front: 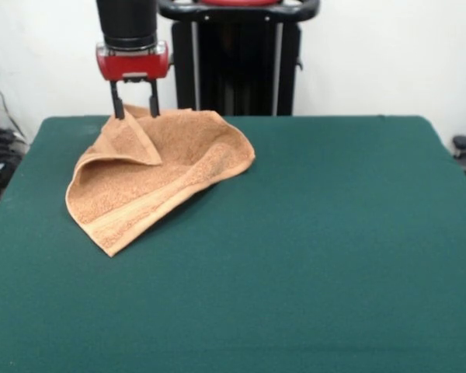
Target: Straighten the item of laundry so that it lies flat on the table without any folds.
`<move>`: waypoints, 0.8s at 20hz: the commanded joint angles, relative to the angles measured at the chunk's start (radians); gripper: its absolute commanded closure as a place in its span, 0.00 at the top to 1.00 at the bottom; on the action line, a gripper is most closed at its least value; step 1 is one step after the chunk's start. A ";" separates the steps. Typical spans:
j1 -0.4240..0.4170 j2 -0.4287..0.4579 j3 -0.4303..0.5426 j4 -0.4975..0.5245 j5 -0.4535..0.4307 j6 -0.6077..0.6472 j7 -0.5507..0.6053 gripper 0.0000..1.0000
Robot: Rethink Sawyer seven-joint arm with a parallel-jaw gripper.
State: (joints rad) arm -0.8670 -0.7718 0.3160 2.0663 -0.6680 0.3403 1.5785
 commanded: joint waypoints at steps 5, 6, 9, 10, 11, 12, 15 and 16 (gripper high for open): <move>0.078 0.097 0.078 -0.126 0.019 0.074 0.004 1.00; 0.080 0.102 0.078 -0.129 0.019 0.072 0.007 1.00; 0.088 0.117 0.072 -0.138 0.015 0.061 0.015 1.00; 0.091 0.119 0.069 -0.141 0.014 0.059 0.018 1.00; 0.095 0.121 0.066 -0.143 0.013 0.056 0.022 1.00; 0.099 0.122 0.063 -0.145 0.012 0.052 0.027 1.00; 0.105 0.133 0.057 -0.150 0.008 0.039 0.035 1.00; 0.106 0.137 0.056 -0.153 0.007 0.038 0.035 1.00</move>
State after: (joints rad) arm -0.8255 -0.7046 0.3160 1.9697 -0.6690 0.3405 1.5785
